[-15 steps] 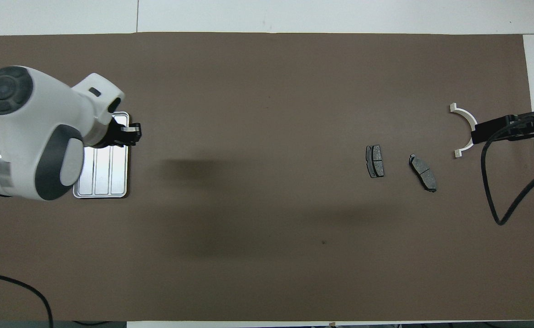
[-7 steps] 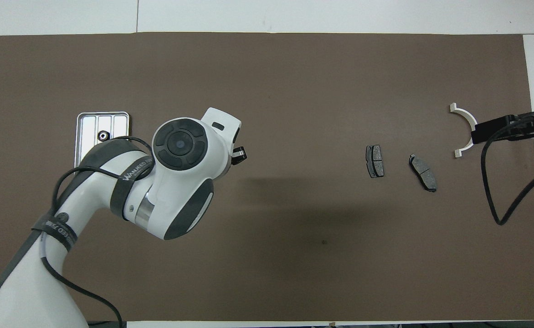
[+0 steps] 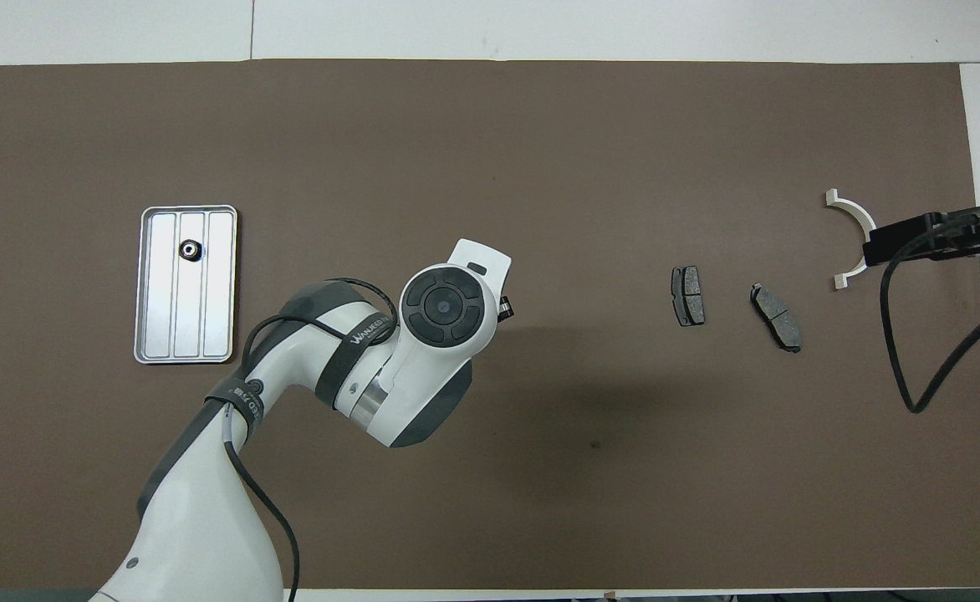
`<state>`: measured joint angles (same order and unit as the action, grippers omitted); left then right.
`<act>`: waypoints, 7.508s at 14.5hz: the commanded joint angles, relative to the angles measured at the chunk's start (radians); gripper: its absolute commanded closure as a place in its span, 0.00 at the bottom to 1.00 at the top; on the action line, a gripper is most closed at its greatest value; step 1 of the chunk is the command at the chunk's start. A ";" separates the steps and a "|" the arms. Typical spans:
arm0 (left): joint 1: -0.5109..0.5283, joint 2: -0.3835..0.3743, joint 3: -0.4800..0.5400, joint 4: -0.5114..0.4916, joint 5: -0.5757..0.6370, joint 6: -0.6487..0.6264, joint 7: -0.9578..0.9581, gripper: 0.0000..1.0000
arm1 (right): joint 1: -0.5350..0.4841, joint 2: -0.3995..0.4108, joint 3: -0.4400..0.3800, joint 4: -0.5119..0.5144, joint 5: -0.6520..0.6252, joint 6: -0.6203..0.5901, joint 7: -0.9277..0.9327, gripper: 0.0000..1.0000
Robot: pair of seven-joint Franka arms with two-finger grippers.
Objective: Place bearing gear from tray to pile
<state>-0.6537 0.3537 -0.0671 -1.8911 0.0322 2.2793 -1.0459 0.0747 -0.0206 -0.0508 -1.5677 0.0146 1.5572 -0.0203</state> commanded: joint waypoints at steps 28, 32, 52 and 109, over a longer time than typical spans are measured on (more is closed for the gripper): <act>0.310 -0.111 0.021 -0.014 0.112 -0.075 0.410 0.10 | 0.241 -0.019 0.000 -0.316 0.008 0.346 0.577 0.02; 0.488 -0.163 0.021 -0.014 0.052 -0.144 0.709 0.10 | 0.321 0.028 0.000 -0.313 0.001 0.372 0.704 0.02; 0.683 -0.062 0.024 -0.108 -0.098 0.150 1.118 0.12 | 0.677 0.505 -0.001 -0.071 -0.088 0.589 1.309 0.05; 0.573 -0.082 0.029 -0.028 -0.083 -0.012 0.919 1.00 | 0.475 0.421 0.009 0.121 0.036 0.238 0.938 1.00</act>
<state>0.0093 0.2863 -0.0497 -1.9038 -0.0465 2.2616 0.0030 0.6068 0.4421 -0.0506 -1.4859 0.0336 1.8878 1.0376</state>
